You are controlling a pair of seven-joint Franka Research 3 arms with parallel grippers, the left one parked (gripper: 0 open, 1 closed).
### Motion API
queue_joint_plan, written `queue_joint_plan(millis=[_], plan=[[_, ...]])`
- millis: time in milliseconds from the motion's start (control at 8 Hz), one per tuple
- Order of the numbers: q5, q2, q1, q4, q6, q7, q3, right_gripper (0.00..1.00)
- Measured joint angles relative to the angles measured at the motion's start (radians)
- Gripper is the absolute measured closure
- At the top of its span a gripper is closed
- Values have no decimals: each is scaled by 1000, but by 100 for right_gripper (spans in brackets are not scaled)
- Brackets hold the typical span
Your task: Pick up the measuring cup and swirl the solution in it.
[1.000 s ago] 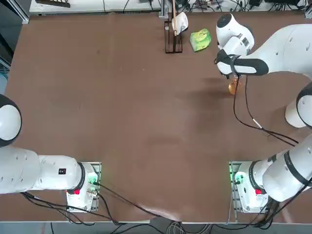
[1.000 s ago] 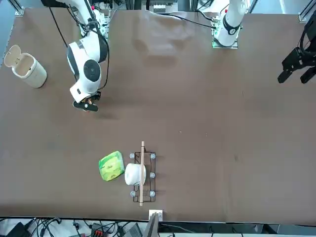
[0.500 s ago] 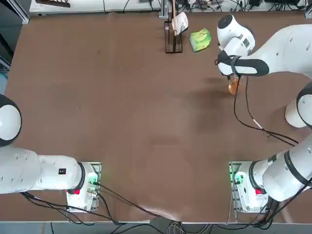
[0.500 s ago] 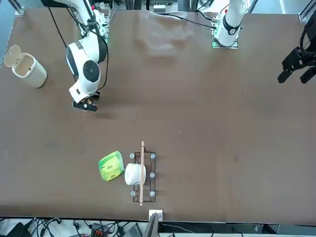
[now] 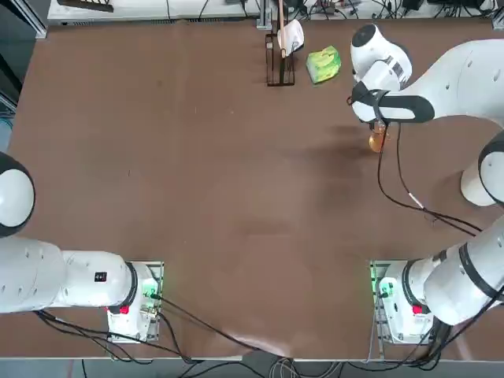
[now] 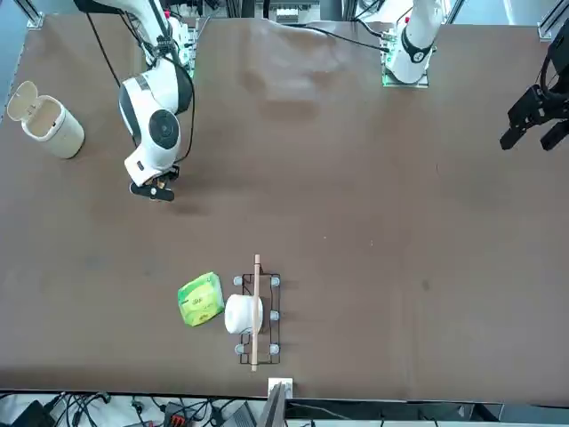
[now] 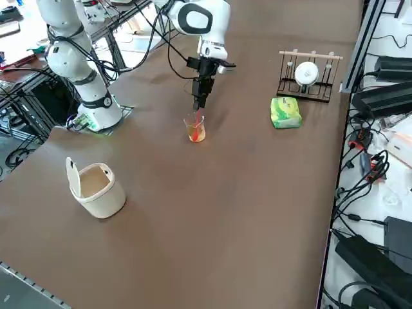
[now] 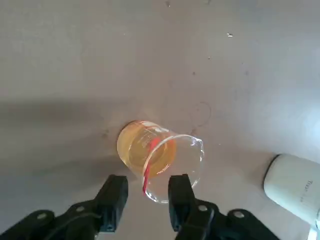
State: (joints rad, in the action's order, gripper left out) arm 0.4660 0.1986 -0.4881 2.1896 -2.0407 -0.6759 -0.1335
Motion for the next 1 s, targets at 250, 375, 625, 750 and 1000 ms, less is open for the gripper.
queue_joint_plan(millis=[250,375,625,750,1000], plan=[[0,4,0,0,0,0,0,52],[0,5,0,0,0,0,0,53],[0,6,0,1,0,0,0,55],[0,7,0,1,0,0,0,56],[0,8,0,1,0,-1,0,60]])
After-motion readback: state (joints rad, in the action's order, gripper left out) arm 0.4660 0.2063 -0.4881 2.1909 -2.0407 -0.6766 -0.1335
